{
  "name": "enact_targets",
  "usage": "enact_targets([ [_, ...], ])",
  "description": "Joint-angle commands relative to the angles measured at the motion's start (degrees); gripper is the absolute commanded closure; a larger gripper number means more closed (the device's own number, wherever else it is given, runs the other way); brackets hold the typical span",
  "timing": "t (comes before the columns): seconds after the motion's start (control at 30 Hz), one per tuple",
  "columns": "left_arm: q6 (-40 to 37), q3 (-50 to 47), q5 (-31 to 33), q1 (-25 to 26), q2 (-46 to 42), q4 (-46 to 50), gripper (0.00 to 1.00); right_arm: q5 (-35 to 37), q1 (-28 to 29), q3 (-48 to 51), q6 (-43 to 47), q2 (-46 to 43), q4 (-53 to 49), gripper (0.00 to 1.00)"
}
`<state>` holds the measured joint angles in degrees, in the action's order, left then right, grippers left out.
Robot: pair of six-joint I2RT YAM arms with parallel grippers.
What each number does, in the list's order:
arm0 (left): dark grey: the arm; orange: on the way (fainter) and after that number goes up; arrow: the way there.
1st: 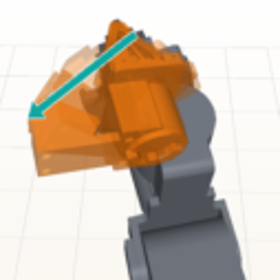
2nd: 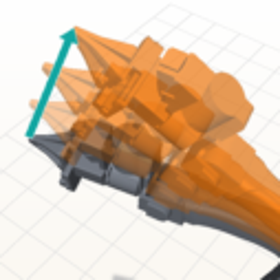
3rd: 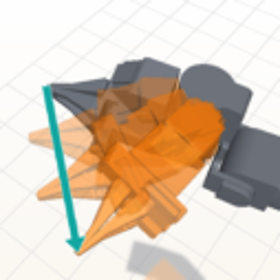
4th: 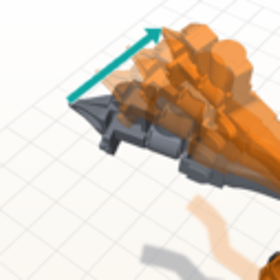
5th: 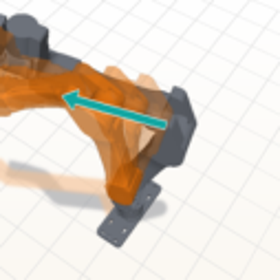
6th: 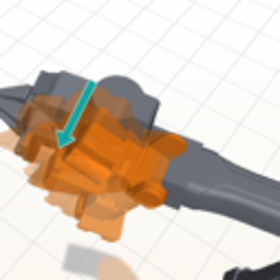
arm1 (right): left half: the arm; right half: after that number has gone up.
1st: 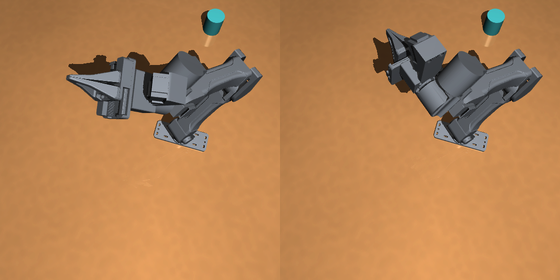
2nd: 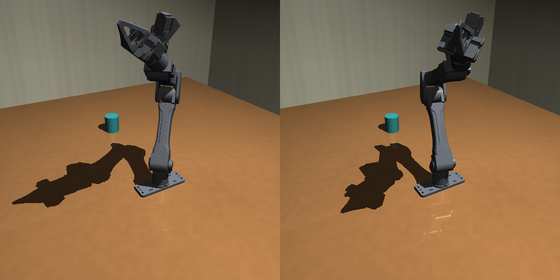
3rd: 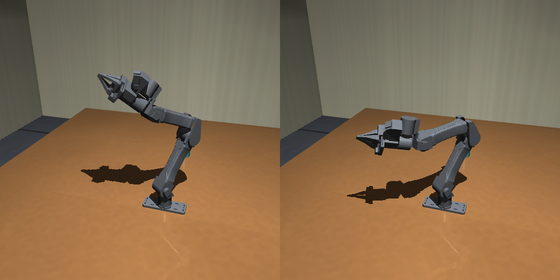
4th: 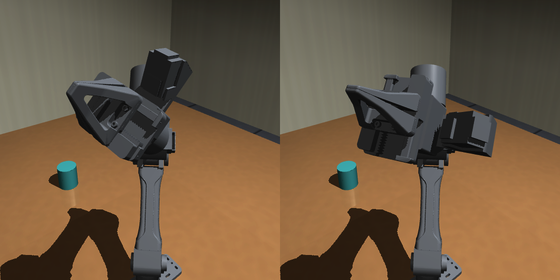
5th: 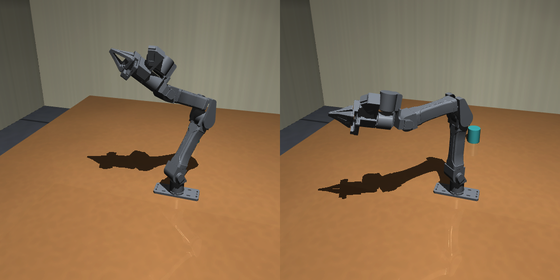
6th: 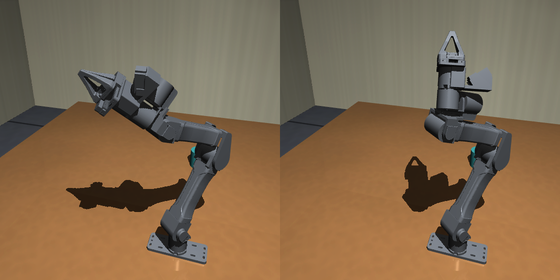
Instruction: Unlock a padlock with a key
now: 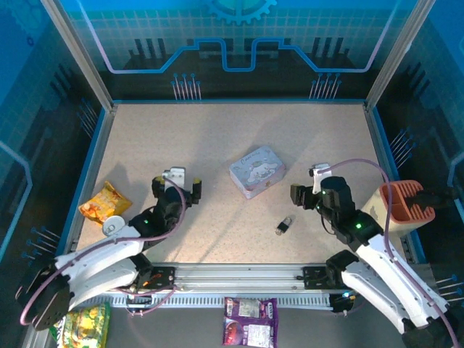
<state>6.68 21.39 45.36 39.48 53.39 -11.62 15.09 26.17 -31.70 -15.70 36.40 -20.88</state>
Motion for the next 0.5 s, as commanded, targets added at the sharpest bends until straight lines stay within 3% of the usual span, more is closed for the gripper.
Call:
enact_targets([
  [0.0, -15.2, -3.2, 3.9, -1.3, 5.1, -22.5, 0.01, 3.1, -0.7, 6.3, 12.2, -2.2, 15.1, 0.19],
  [0.03, -16.6, -3.5, 4.0, -2.4, 6.3, -24.8, 0.01, 3.5, -0.8, 8.6, 13.7, -2.3, 19.7, 0.0],
  [0.27, -16.7, -5.3, -8.2, -12.9, 8.8, -28.6, 0.01, 10.1, -2.7, 16.7, 19.1, 8.1, 39.4, 0.0],
  [0.47, -15.1, -7.0, -15.6, -20.1, 15.1, -32.7, 0.01, 9.9, -5.3, 18.5, 19.9, 19.3, 53.0, 0.0],
])
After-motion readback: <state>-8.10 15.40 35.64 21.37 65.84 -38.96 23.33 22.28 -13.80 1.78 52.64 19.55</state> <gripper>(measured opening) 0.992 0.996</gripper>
